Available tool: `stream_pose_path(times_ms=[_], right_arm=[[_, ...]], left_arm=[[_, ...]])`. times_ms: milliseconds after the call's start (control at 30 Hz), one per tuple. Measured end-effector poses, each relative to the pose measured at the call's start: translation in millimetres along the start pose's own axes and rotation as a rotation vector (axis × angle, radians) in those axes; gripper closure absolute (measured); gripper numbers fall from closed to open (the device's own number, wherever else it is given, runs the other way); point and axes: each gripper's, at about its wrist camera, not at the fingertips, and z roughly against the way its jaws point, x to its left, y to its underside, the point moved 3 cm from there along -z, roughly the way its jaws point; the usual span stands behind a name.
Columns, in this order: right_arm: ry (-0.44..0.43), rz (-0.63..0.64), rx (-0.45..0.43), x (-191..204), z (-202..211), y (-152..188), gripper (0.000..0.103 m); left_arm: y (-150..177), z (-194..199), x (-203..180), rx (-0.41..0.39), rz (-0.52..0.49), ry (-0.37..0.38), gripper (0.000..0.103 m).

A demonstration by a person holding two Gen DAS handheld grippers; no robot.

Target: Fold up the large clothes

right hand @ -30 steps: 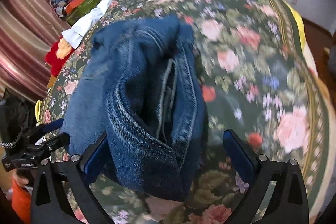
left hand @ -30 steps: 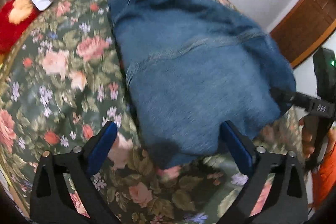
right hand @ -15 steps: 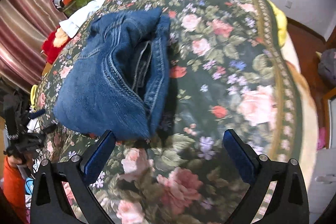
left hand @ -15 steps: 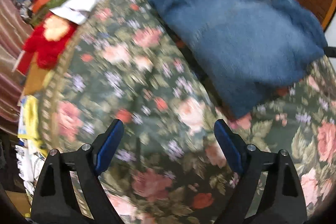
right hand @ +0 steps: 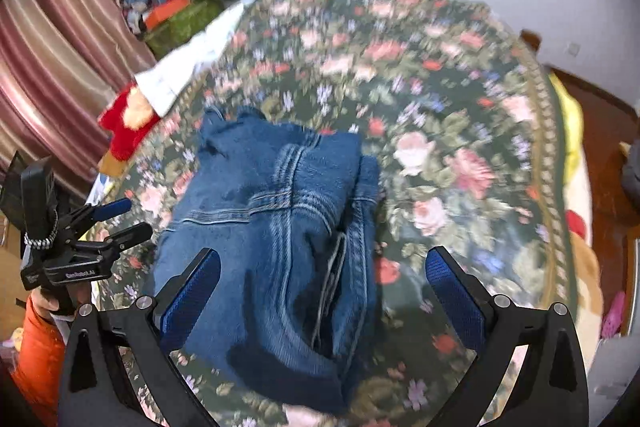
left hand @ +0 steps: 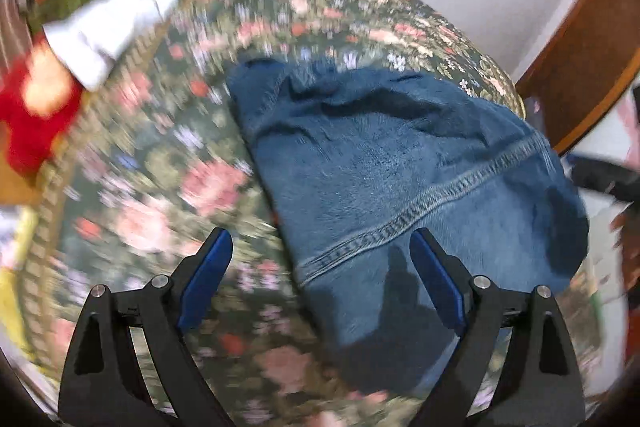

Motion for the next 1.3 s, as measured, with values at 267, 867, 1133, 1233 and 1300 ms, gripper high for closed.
stream_pose_path(times_ms=[267, 867, 1133, 1233, 1300], right_arm=[[-0.251, -0.158, 0.220, -33, -76, -8, 0.000], [-0.393, -0.128, 0.190, -3, -122, -20, 0.017], [-0.304, -0.059, 0.108, 25, -73, -6, 0.049], [-0.303, -0.066, 0.078, 33, -53, -6, 0.054], [-0.294, -0.058, 0.058, 41, -38, -6, 0.056]], left_arm=[[10, -54, 32, 0.174, 0.328, 0.317, 0.006], [-2, -77, 22, 0.126, 0.375, 0.339, 0.018], [-8, -23, -4, 0.052, 0.247, 0.278, 0.038], [-11, 2, -11, 0.012, 0.194, 0.273, 0.041], [-14, 23, -17, -0.024, 0.152, 0.262, 0.042]])
